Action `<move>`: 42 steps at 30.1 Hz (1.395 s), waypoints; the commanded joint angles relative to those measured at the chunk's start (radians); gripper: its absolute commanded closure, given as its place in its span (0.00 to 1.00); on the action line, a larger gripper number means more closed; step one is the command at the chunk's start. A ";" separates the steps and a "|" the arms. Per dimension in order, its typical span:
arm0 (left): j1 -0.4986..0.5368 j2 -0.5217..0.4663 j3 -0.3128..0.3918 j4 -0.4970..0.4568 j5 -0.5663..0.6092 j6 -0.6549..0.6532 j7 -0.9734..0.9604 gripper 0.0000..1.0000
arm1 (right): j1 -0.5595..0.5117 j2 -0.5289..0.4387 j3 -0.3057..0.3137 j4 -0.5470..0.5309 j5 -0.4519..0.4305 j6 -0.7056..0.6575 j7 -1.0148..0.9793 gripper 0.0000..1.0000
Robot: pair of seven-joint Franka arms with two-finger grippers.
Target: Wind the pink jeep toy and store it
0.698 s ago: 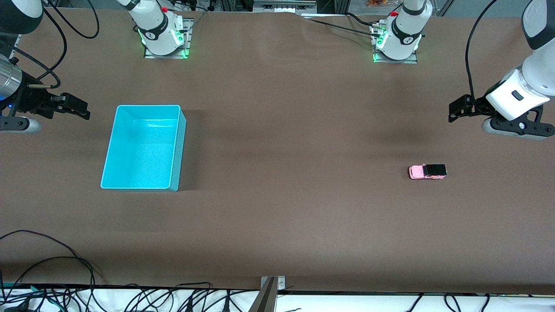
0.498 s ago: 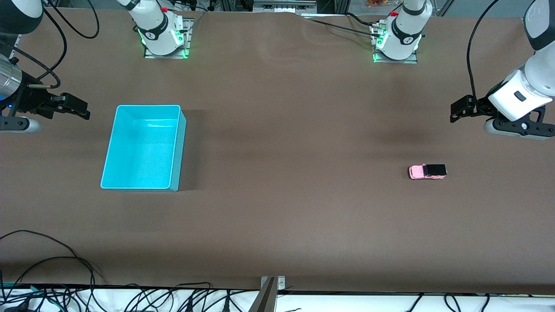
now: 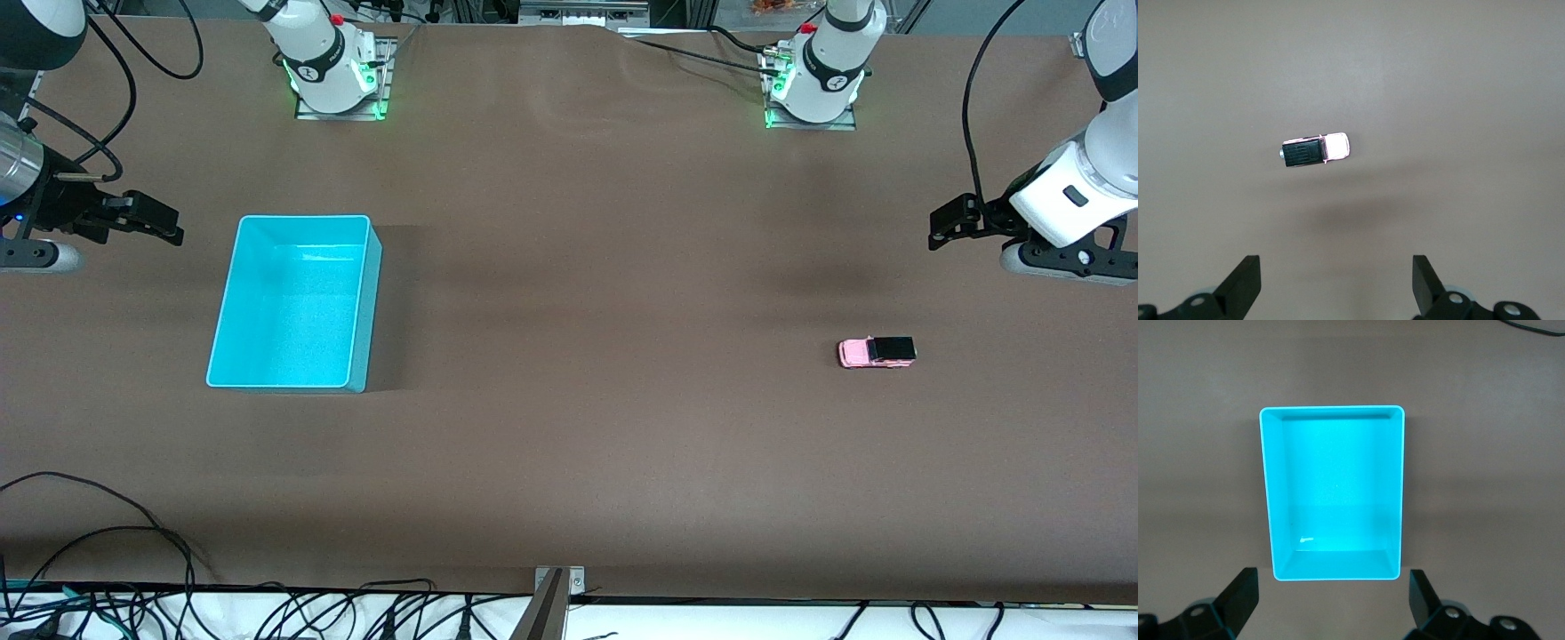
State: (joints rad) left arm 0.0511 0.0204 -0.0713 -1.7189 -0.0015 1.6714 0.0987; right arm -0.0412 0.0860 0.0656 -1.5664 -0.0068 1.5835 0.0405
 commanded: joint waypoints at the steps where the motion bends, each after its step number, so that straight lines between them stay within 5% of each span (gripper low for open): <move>1: 0.009 0.015 -0.002 0.028 -0.017 -0.022 0.071 0.00 | -0.011 -0.011 0.005 -0.003 -0.006 -0.011 -0.011 0.00; 15: 0.032 0.078 -0.001 0.030 -0.015 0.027 0.320 0.00 | -0.013 -0.011 0.005 -0.003 -0.004 -0.011 -0.013 0.00; 42: 0.148 0.410 -0.001 0.012 -0.017 0.294 1.248 0.00 | -0.011 -0.011 0.005 -0.003 -0.002 -0.017 -0.011 0.00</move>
State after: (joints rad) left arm 0.1750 0.3657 -0.0681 -1.7230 -0.0015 1.9110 1.1632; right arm -0.0427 0.0860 0.0645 -1.5664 -0.0067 1.5789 0.0405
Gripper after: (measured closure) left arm 0.000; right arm 0.000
